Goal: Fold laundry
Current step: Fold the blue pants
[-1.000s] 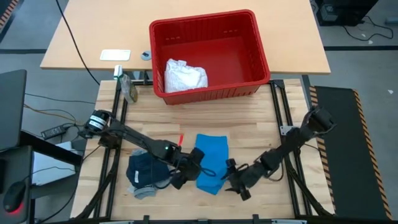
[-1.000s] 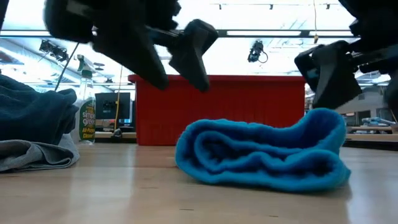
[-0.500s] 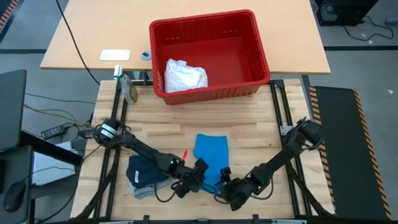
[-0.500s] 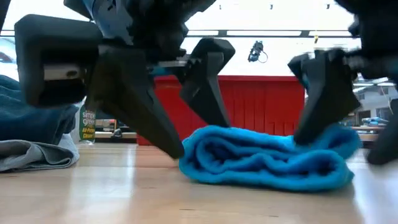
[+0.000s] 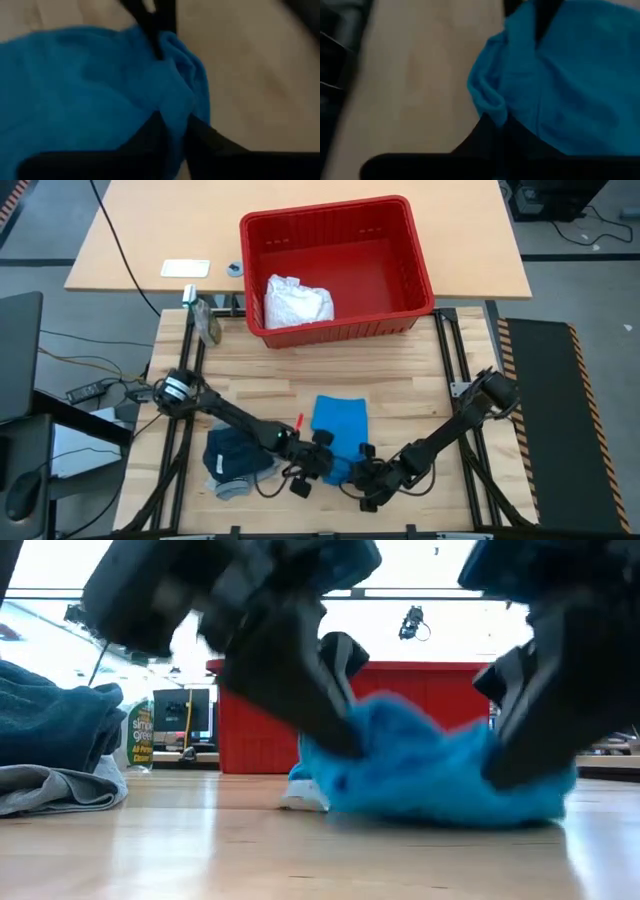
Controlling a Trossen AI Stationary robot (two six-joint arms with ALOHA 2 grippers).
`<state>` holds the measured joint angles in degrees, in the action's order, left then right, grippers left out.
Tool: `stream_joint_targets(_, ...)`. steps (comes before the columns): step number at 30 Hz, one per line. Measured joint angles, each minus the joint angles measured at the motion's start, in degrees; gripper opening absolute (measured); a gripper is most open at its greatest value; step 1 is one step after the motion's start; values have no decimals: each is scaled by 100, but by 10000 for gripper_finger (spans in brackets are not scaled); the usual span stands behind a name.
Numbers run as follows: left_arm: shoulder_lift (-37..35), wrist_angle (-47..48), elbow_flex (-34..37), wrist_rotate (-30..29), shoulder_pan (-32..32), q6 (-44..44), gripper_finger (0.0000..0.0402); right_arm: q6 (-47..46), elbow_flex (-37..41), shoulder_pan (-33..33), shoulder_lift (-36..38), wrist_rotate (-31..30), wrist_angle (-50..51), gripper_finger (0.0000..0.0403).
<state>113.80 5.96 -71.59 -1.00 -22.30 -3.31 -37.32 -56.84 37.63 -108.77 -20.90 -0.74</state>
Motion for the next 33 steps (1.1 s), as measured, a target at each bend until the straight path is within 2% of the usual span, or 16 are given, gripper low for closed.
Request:
stream_joint_targets(3, -272, 18, 0, 462, 182, 372, 25, -185, 1, -63, 352, 36, 111, 26)
stream_joint_targets(5, -455, 8, 0, 792, 333, 569, 18, -462, 0, -123, 590, 38, 346, 32)
stream_joint_targets(9, -760, 46, -1, 1315, 709, 869, 27, -974, 0, -298, 1060, -154, 972, 19)
stream_joint_targets(16, -811, 240, -2, 2151, 1441, 1757, 28, -1566, 0, -941, 1780, -276, 2108, 15)
stream_joint_targets(21, -813, 191, -4, 2156, 1768, 2273, 31, -1611, 296, -1750, 2303, -44, 2345, 15)
stream_joint_targets(25, -816, 267, -7, 1882, 2052, 2735, 41, -1503, 803, -2619, 2632, 561, 2138, 15)
stream_joint_targets(33, -1003, 581, -4, 1972, 2467, 3364, 68, -1258, 1760, -4027, 2976, 2565, 540, 15)
